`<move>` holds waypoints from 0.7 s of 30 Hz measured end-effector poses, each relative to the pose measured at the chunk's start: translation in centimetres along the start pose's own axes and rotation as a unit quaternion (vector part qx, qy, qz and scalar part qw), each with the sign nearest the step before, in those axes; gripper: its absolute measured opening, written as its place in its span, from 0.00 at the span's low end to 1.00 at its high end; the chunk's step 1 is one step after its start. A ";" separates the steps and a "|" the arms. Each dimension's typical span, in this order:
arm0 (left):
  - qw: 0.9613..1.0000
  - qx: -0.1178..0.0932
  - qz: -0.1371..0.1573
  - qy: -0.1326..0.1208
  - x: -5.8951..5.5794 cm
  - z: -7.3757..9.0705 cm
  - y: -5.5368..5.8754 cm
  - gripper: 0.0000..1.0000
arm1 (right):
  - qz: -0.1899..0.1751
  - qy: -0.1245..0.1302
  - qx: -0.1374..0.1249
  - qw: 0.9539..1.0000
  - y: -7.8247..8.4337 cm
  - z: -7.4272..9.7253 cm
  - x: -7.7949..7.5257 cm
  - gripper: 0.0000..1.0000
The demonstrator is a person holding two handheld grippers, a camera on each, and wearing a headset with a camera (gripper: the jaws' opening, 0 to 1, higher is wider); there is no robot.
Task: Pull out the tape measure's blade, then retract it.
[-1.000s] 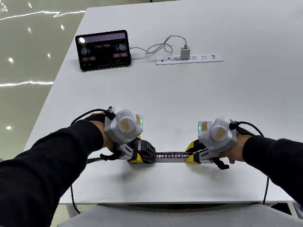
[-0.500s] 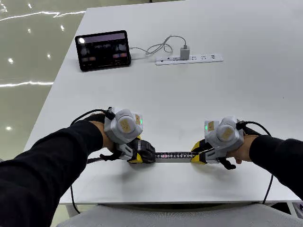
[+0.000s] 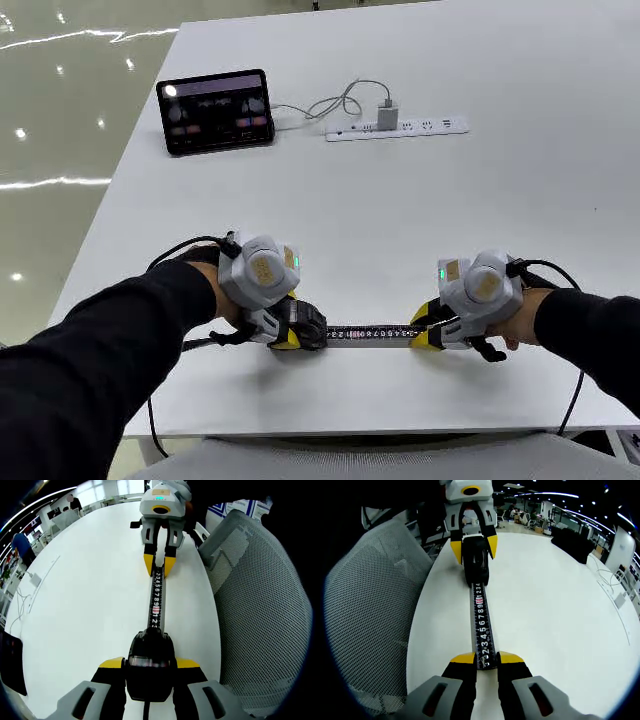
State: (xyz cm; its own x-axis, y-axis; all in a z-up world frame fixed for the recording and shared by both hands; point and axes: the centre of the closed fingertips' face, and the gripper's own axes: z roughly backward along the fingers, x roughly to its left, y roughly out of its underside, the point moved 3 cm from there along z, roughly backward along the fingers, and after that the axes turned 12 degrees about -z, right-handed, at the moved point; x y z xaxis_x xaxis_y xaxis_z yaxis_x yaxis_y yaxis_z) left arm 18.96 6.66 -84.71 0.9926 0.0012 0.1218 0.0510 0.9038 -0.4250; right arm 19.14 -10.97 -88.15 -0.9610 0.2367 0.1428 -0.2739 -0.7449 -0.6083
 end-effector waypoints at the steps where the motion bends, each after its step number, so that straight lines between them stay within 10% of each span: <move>1: 1.000 0.000 0.000 0.000 0.0 0.0 0.0 0.32 | -0.001 0.000 0.000 1.000 0.0 0.0 0.0 0.11; 21: 1.000 0.000 0.007 -0.003 -0.1 0.0 -0.1 0.32 | 0.002 0.003 0.006 1.000 0.8 0.7 -0.5 0.11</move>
State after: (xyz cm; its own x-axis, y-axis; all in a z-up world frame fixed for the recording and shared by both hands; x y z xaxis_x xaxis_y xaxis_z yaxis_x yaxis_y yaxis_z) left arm 18.89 6.59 -84.70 0.9926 0.0159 0.1205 0.0372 0.9039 -0.4261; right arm 19.33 -12.11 -88.23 -0.9619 0.2377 0.1352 -0.2704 -0.7540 -0.5987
